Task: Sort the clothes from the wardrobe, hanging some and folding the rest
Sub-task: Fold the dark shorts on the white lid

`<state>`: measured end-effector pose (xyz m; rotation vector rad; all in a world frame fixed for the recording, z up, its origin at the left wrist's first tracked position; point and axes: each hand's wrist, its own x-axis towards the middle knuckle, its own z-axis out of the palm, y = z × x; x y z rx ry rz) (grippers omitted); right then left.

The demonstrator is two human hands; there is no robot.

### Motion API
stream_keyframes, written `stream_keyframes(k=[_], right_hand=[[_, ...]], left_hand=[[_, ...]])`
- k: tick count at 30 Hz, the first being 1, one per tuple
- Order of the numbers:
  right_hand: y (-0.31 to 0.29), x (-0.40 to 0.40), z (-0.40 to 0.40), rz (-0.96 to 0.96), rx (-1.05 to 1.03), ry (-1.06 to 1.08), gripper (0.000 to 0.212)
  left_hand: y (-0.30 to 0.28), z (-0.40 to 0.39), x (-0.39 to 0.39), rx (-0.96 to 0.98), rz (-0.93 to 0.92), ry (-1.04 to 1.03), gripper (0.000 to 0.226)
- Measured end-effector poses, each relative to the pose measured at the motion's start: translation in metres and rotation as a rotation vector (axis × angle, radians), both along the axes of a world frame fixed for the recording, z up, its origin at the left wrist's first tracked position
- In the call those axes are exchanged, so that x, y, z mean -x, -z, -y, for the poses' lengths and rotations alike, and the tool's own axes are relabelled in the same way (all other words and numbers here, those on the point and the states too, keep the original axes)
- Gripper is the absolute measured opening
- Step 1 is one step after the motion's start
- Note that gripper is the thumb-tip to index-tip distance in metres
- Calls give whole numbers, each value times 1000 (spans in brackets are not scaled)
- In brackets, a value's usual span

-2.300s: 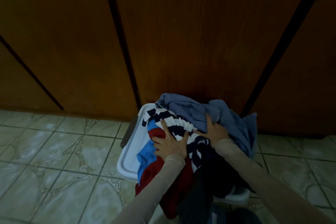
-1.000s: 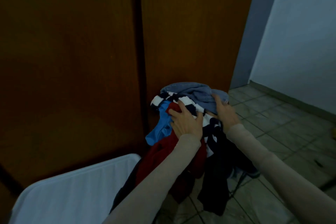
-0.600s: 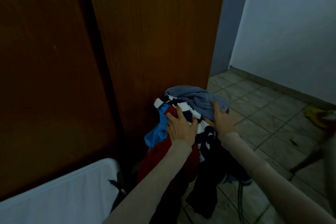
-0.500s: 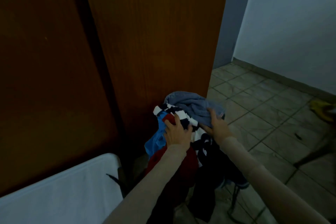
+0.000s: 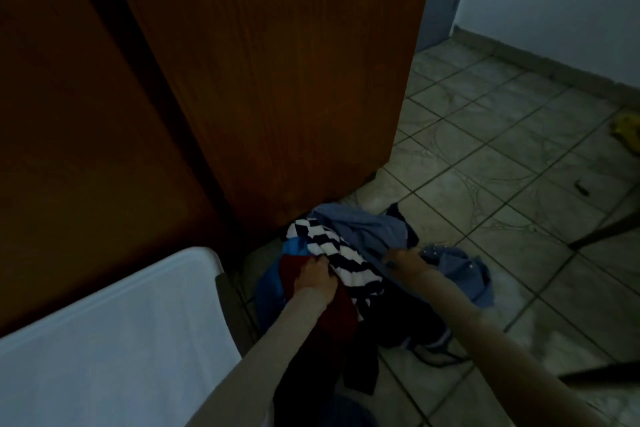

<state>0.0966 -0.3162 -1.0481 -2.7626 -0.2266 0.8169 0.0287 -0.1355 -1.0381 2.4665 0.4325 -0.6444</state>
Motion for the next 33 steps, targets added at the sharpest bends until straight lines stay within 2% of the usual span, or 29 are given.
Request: stream_keyframes(k=[6, 9, 12, 15, 17, 21, 24, 26, 28, 31, 33], right_hand=[[33, -5, -10, -99, 52, -86, 34], [46, -7, -10, -35, 109, -70, 42], [58, -12, -9, 78, 153, 60, 51], [70, -20, -6, 199, 240, 121, 61], [79, -23, -4, 194, 286, 138, 64], [90, -26, -3, 156, 244, 107, 54], [94, -24, -3, 189, 163, 84, 57], [99, -20, 2, 186, 31, 35, 67], [104, -14, 10, 168, -17, -86, 76], [105, 5, 24, 222, 108, -305, 62], [102, 18, 28, 229, 255, -396, 70]], left_hand=[[24, 5, -15, 8, 50, 70, 39], [36, 2, -27, 1, 70, 119, 43], [48, 0, -39, -13, 91, 168, 42], [59, 0, -45, -84, 123, 275, 44], [66, 3, -45, -142, 131, 351, 49], [78, 3, -46, -193, 49, 460, 52], [85, 2, -44, -192, -2, 507, 54], [86, 2, -44, -200, -22, 526, 56], [84, 5, -45, -214, -35, 537, 58], [80, 9, -41, -212, -60, 526, 58], [76, 11, -32, -212, -77, 524, 58]])
